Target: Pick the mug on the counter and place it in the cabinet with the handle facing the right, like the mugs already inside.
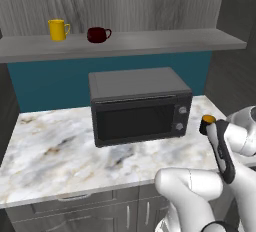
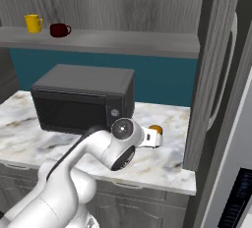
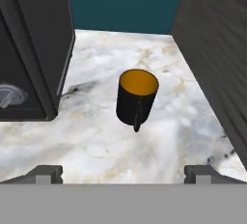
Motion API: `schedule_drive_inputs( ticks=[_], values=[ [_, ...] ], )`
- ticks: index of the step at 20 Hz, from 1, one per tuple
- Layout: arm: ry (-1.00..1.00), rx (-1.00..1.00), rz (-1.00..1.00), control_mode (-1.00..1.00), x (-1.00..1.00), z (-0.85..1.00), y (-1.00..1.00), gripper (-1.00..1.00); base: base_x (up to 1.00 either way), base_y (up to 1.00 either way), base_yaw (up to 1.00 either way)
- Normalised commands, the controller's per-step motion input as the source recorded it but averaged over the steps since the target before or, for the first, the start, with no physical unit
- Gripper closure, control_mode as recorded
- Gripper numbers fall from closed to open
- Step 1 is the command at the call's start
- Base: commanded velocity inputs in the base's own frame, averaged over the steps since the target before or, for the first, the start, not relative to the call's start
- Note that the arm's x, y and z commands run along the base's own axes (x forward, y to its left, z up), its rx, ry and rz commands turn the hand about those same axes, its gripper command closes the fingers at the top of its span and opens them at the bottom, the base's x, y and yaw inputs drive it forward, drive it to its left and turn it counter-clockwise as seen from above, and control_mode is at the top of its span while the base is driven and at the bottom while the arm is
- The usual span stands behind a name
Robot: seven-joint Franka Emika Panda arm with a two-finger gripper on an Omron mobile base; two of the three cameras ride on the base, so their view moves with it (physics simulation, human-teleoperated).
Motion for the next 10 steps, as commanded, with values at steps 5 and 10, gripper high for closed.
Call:
schedule_drive_inputs(
  ticks=[5, 10],
  values=[
    [0.01, 0.0, 0.0, -1.0, 0.29, -0.22, -0.17, -1.0, 0.0, 0.0, 0.0],
    [0.02, 0.0, 0.0, -1.0, 0.29, -0.24, -0.14, -1.0, 0.0, 0.0, 0.0]
  ],
)
